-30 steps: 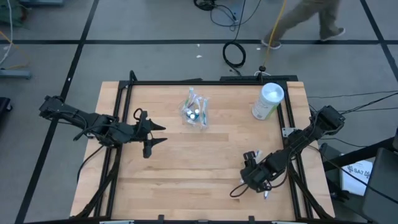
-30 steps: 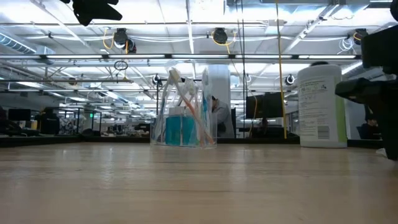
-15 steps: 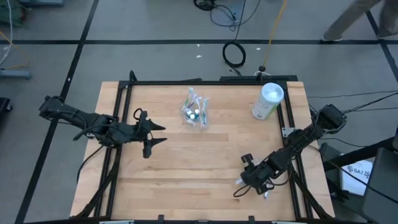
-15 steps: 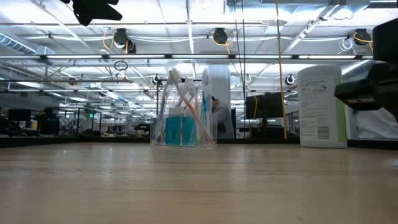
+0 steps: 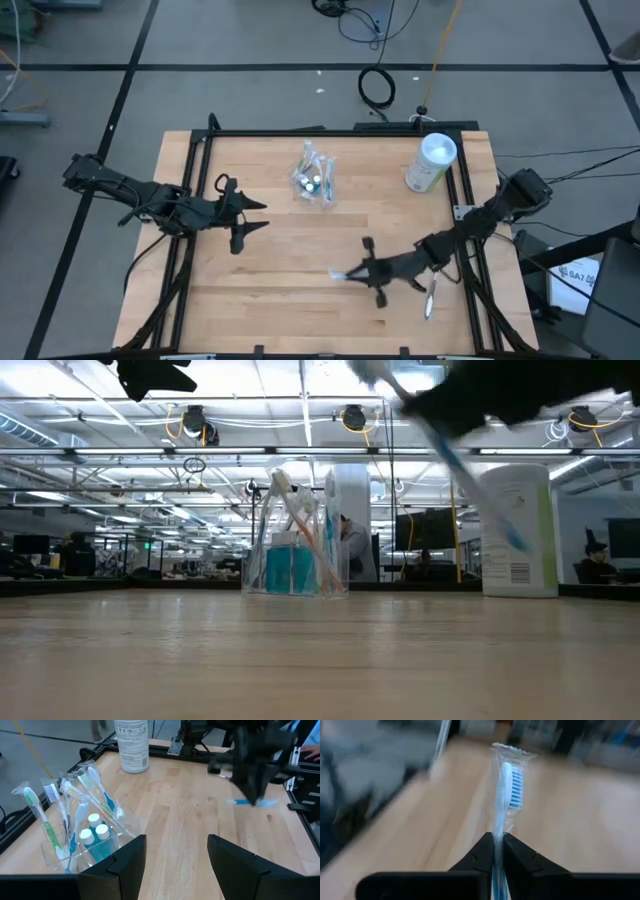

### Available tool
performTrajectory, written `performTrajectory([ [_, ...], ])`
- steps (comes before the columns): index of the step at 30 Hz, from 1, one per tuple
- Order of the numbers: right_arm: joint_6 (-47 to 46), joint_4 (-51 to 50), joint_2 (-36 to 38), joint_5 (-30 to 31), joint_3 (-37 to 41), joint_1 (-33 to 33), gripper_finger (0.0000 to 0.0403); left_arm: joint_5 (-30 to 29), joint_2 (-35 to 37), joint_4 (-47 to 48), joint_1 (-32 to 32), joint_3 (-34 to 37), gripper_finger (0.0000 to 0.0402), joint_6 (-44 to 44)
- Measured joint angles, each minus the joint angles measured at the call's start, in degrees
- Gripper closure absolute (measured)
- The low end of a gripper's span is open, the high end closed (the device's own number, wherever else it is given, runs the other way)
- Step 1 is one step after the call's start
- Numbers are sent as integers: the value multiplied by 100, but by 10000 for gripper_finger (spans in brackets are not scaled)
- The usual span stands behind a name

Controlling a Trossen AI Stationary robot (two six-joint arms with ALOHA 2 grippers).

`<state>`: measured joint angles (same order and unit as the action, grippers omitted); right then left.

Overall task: Pick & Place toothbrushing station
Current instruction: Put the blue toothbrush into the left section of the organizer

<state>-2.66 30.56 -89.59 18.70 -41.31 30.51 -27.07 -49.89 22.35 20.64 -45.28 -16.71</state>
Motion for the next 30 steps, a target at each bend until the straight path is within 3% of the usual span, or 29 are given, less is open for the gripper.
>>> performTrajectory([
  [5, 1547, 2141, 10, 378, -10, -505, 390, 4, 0, -12, 0, 0, 183, -56],
  [9, 1627, 3164, 16, 391, -10, -966, 377, 44, -2, -11, 0, 0, 183, -276],
  [16, 197, 3307, 16, 373, -12, -1480, 386, -4, -630, -280, -10, 0, 183, -384],
  [21, 195, 3312, 19, 358, -12, -1470, 383, -80, -1428, -1508, -82, 0, 183, 130],
  [25, 314, 3502, 19, 357, -12, -1362, 373, -182, -1912, -2830, -235, 0, 183, -92],
  [30, 789, 3669, 21, 354, -19, -1200, 384, 122, -2324, -3433, -411, 0, 183, -96],
])
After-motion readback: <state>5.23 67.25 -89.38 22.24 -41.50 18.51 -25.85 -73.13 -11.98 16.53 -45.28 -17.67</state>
